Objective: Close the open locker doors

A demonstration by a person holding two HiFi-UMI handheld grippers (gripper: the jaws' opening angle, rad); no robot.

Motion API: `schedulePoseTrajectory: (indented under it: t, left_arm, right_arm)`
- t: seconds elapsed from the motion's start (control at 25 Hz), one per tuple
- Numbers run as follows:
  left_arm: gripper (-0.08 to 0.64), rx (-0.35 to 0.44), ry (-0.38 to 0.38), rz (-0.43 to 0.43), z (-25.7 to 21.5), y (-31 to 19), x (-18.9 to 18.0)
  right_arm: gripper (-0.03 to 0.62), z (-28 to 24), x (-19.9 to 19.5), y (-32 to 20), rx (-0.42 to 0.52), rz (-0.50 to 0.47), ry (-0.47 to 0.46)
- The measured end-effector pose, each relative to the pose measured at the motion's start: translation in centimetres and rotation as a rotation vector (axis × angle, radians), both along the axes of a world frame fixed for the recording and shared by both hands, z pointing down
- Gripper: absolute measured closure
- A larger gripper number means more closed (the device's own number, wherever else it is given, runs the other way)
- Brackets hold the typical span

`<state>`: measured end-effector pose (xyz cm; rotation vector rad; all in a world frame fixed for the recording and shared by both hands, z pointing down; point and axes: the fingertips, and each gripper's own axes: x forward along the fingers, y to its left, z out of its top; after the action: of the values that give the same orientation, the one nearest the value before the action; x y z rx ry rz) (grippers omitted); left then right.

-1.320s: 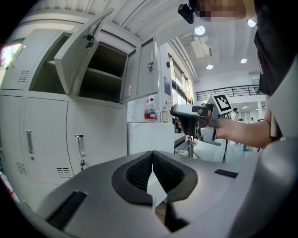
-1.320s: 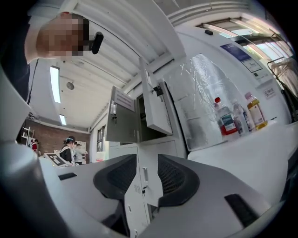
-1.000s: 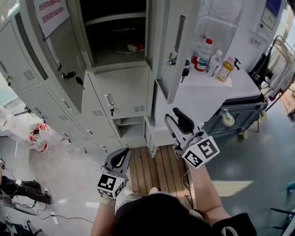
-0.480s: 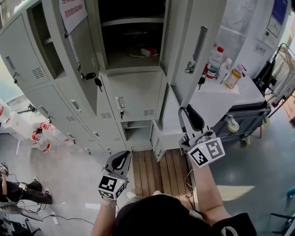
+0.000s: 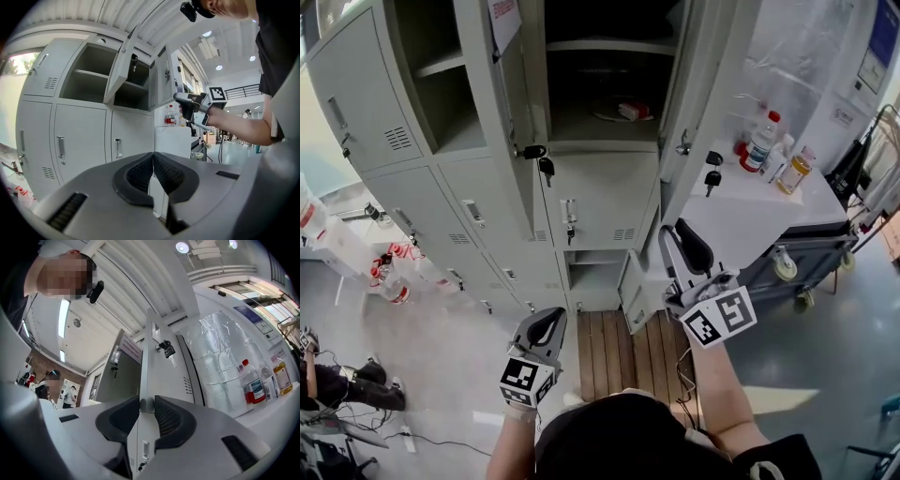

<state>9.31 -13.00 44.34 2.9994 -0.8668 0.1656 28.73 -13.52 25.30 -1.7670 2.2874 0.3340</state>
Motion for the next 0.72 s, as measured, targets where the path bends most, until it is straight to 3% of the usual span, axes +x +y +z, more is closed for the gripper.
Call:
schedulePoseTrajectory:
  t: [0.4,0.72]
  left_arm:
    - [0.540,-0.020,-0.014,-0.076,1.3,-1.9,-6.7]
    - [0.540,-0.022,-0.011,-0.201,1.0,-3.8,-10.0]
  right_arm:
    - [0.480,-0.4,-5.5,-5.0,0.004,-0.051,-0.005]
    - [0.482,-0.8,-8.5,-9.5,0.014,-0.150,-0.020]
